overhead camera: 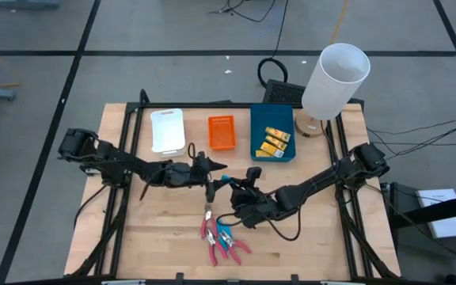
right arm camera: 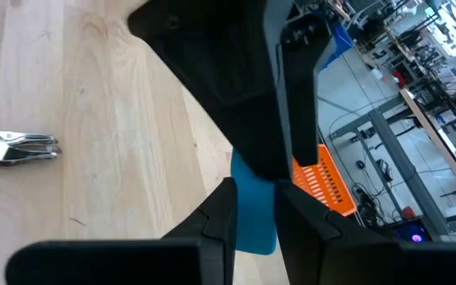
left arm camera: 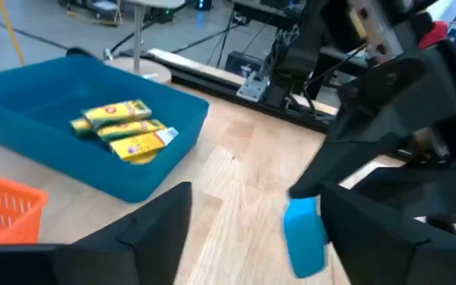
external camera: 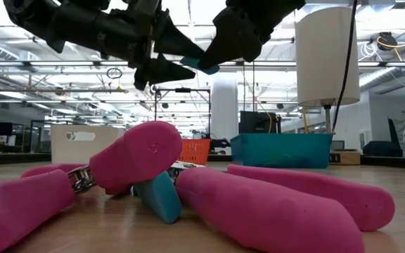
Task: Pick & Place School Supplies
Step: Put the crayon box into the blue bin, then put the ticket punch into the white bin
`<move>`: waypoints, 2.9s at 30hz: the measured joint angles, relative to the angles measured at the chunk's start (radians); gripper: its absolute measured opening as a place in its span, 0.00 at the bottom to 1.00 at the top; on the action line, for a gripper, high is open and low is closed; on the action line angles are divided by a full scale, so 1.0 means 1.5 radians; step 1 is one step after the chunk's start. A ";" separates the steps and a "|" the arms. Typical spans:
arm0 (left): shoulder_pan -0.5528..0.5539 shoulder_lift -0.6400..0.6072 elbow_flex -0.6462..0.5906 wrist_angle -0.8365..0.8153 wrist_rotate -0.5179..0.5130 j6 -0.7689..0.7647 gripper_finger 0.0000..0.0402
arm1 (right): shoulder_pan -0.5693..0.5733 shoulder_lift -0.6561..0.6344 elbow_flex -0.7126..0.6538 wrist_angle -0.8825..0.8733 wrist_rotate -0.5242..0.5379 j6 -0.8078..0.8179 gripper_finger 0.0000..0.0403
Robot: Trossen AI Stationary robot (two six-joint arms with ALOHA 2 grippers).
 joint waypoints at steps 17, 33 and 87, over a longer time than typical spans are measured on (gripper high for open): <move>0.037 -0.012 -0.001 -0.007 0.135 -0.051 0.08 | -0.001 0.000 0.000 -0.012 0.000 0.031 0.23; 0.177 -0.183 -0.001 -0.142 0.101 0.082 0.09 | 0.042 -0.177 -0.123 0.001 -0.003 0.110 0.48; 0.300 -0.024 -0.002 -0.086 0.350 0.117 0.22 | 0.023 -0.538 -0.662 0.795 -0.249 -0.039 0.39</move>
